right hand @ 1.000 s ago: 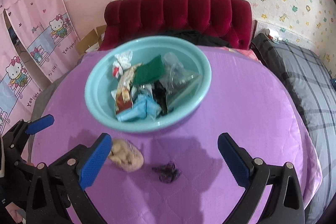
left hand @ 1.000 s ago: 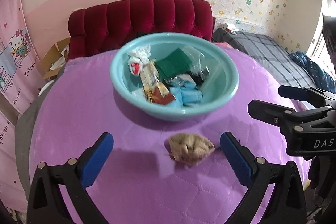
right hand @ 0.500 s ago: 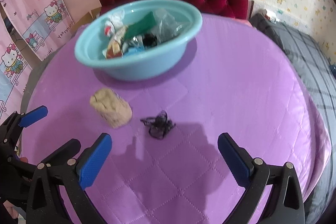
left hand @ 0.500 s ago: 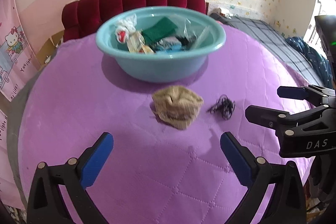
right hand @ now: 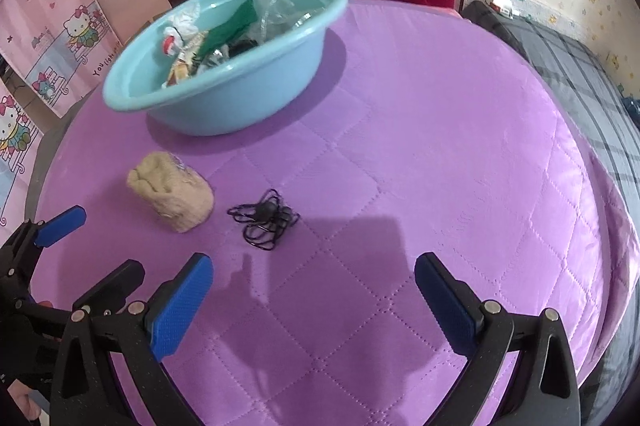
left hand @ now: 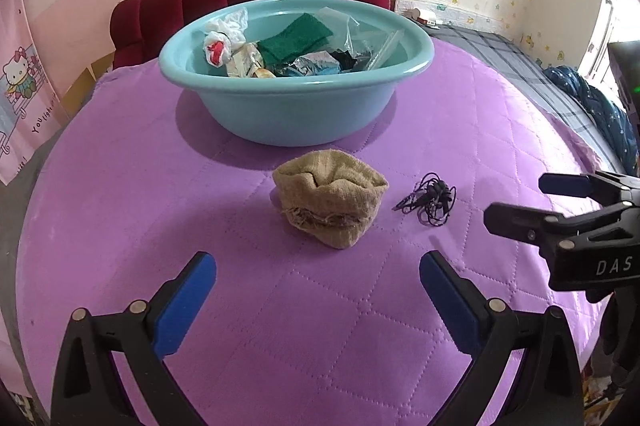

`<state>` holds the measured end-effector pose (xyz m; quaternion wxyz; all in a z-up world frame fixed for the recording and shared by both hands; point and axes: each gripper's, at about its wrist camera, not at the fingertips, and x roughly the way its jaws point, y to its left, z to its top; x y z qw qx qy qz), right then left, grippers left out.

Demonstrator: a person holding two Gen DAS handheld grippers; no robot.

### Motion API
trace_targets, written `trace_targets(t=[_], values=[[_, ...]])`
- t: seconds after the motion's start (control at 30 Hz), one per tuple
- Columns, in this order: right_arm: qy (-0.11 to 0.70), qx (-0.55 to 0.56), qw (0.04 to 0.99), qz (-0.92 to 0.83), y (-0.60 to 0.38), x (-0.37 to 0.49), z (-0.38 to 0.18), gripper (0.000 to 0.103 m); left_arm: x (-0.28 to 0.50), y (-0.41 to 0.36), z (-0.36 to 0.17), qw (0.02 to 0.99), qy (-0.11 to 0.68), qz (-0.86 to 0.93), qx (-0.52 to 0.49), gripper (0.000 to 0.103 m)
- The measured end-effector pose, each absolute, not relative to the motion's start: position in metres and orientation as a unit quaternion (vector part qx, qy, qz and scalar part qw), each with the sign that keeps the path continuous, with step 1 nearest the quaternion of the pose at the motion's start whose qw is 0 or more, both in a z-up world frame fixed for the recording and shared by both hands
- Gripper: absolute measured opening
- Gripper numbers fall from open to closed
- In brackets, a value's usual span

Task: Organize soft objects
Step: 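Withdraw both open grippers toward the beige knit pouch and earphones, then grasp the beige knit pouch with the left gripper while the right grasps the black earphones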

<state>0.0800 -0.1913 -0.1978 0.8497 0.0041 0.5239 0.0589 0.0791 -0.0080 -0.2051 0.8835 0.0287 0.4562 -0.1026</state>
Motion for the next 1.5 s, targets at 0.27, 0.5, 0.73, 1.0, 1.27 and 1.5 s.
trace_targets(t=[0.27, 0.5, 0.73, 1.0, 1.27, 1.5], values=[[0.534, 0.019, 0.843, 0.057, -0.206, 0.086, -0.213, 0.103, 0.096, -0.017, -0.213, 0.893, 0.437, -0.102, 0.028, 0.103], [0.542, 0.023, 0.838, 0.057, -0.213, 0.091, -0.226, 0.103, 0.117, -0.020, -0.222, 0.890, 0.444, -0.102, 0.021, 0.101], [0.543, 0.017, 0.837, 0.065, -0.211, 0.095, -0.227, 0.103, 0.119, -0.017, -0.221, 0.883, 0.454, -0.121, 0.005, 0.026], [0.542, 0.009, 0.834, 0.101, -0.195, 0.107, -0.224, 0.103, 0.113, 0.001, -0.212, 0.886, 0.453, -0.099, -0.001, 0.026], [0.547, -0.006, 0.825, 0.141, -0.173, 0.122, -0.228, 0.103, 0.107, 0.019, -0.206, 0.892, 0.447, -0.075, -0.011, 0.026], [0.555, -0.014, 0.817, 0.157, -0.154, 0.138, -0.236, 0.076, 0.104, 0.030, -0.204, 0.893, 0.446, -0.062, -0.023, 0.026]])
